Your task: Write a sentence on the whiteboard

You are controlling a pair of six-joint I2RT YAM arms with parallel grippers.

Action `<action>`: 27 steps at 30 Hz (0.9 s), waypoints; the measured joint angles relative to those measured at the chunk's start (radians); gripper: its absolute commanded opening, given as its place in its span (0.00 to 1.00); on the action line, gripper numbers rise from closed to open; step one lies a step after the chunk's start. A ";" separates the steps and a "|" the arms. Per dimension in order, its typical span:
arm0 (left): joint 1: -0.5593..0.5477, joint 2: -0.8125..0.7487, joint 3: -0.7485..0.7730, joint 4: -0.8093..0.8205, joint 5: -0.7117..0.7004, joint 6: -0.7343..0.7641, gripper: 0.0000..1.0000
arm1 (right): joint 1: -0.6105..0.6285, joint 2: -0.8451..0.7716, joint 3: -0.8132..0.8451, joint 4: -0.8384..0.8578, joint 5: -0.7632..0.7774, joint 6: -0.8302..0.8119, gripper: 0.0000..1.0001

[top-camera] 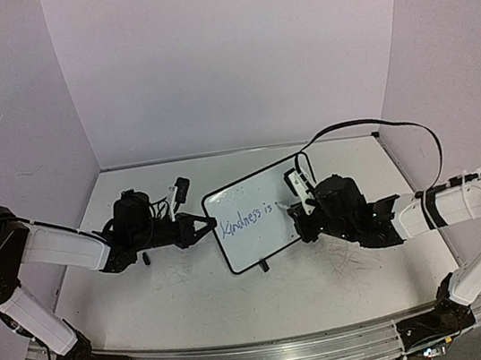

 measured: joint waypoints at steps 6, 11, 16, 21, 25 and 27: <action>0.000 0.000 0.000 0.000 0.000 0.000 0.00 | 0.000 0.000 0.000 0.000 -0.003 0.004 0.00; 0.000 0.000 0.000 0.000 0.000 0.000 0.00 | 0.000 0.000 -0.007 -0.002 -0.014 0.011 0.00; 0.000 0.000 0.000 0.000 0.000 0.000 0.00 | 0.000 0.000 -0.011 -0.003 -0.020 0.018 0.00; 0.000 0.000 0.000 0.000 0.000 0.000 0.00 | 0.000 0.000 -0.011 -0.003 -0.019 0.019 0.00; 0.000 0.000 0.000 0.000 0.000 0.000 0.00 | 0.000 0.000 -0.011 -0.001 -0.019 0.023 0.00; 0.000 0.000 0.000 0.000 0.000 0.000 0.00 | 0.000 0.000 -0.011 0.001 -0.018 0.023 0.00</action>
